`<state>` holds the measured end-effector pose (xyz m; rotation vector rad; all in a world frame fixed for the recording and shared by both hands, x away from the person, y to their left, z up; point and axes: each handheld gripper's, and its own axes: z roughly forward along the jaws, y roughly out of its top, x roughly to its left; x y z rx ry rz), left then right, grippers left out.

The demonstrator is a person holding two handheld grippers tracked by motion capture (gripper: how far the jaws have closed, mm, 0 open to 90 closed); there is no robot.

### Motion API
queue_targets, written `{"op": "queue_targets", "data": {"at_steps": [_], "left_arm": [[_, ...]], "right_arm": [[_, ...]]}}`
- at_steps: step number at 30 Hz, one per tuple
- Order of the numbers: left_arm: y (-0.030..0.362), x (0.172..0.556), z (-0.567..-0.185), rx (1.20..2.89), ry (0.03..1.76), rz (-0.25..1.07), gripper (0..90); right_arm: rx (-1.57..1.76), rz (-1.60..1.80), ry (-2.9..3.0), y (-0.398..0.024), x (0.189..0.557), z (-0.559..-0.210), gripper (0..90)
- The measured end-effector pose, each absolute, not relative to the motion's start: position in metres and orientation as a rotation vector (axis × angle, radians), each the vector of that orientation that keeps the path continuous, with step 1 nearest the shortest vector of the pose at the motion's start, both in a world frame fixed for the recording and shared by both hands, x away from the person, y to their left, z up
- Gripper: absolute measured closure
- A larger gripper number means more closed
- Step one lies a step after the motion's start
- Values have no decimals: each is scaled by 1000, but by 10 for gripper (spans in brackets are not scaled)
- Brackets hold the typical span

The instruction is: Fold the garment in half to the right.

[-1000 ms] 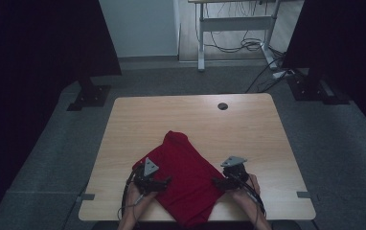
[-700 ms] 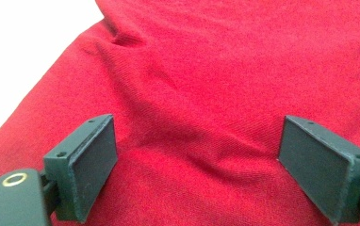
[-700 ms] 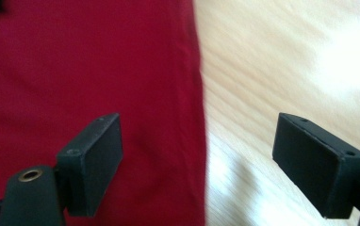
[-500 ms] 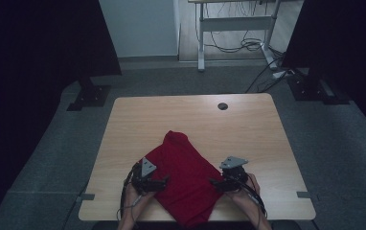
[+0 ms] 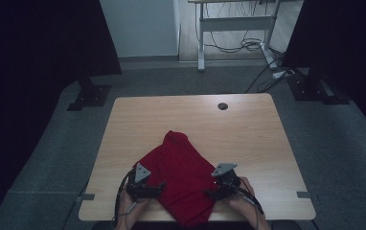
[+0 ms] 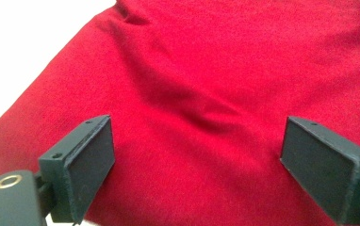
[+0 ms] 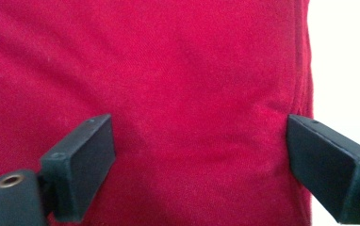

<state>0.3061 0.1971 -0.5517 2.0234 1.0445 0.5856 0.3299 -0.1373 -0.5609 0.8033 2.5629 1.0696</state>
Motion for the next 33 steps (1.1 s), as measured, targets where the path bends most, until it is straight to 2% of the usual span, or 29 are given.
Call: {"op": "queue_targets", "data": {"at_steps": [5,15,20,21,22,25,30,31,33], "left_arm": [[198,308,-557,2055,1066,581,121],[193,348,-558,2083,1022,552,156],[188,343,-550,2092,1019,614,191],[185,325,-537,2065,976,625,191],[185,318,-535,2054,971,602,157],[188,305,-539,2056,989,541,141],[191,312,-558,2107,1045,502,132],[192,319,-558,2098,1054,500,132],[192,319,-558,2098,1054,500,146]], "right_arm": [[830,1088,2541,-138,326,-563,118],[921,1033,2543,-136,308,-559,140],[868,1038,2523,-140,310,-550,146],[868,1038,2523,-140,310,-550,146],[817,1132,2466,-142,309,-536,144],[750,1177,2463,-140,306,-528,140],[638,1070,2550,-126,306,-537,127],[649,969,2581,-121,309,-550,129],[691,1014,2583,-125,312,-557,129]]}}
